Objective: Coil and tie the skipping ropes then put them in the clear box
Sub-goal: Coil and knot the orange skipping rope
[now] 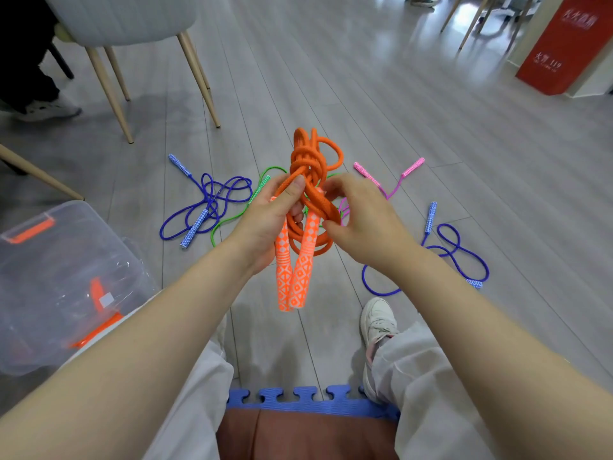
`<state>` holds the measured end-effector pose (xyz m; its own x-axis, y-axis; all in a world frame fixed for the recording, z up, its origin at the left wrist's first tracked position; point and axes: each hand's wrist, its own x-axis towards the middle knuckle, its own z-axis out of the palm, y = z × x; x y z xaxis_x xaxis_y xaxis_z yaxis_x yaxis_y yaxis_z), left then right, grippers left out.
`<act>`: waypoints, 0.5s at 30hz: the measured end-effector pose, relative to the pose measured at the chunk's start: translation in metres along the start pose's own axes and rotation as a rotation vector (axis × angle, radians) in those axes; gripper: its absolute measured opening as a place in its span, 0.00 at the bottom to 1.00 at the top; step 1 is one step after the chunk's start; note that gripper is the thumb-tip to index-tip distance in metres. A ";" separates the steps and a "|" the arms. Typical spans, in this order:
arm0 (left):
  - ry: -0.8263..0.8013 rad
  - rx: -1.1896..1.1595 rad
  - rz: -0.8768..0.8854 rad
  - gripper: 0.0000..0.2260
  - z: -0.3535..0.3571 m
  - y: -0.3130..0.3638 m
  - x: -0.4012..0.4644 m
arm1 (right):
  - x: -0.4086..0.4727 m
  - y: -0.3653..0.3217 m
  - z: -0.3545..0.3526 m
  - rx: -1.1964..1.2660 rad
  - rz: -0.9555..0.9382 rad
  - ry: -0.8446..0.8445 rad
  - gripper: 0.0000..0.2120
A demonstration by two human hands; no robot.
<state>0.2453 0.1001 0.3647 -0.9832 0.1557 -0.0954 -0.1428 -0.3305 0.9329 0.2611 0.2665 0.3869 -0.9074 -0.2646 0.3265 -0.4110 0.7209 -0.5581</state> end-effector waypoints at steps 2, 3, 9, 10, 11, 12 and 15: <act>0.017 0.002 0.001 0.15 -0.001 -0.005 0.001 | 0.000 -0.002 0.005 0.097 0.012 -0.036 0.15; 0.025 0.002 -0.003 0.17 -0.002 -0.007 0.002 | -0.001 -0.002 0.007 0.129 0.033 -0.058 0.14; 0.081 -0.059 -0.028 0.27 0.000 -0.007 -0.002 | 0.000 -0.001 0.013 0.204 0.100 -0.079 0.09; 0.083 -0.059 -0.031 0.24 0.000 -0.006 -0.001 | 0.001 0.000 0.010 0.226 0.116 -0.106 0.09; 0.080 -0.056 -0.032 0.21 0.000 -0.006 -0.001 | 0.001 0.000 0.008 0.228 0.120 -0.127 0.09; 0.085 -0.053 -0.032 0.19 0.000 -0.007 0.000 | 0.002 0.000 0.006 0.205 0.121 -0.133 0.09; 0.142 -0.099 -0.009 0.20 0.002 -0.004 0.000 | 0.003 -0.002 0.007 0.197 0.227 -0.038 0.21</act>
<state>0.2459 0.1033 0.3612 -0.9869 0.0285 -0.1586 -0.1557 -0.4207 0.8937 0.2588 0.2595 0.3840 -0.9792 -0.1375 0.1493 -0.2027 0.6276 -0.7517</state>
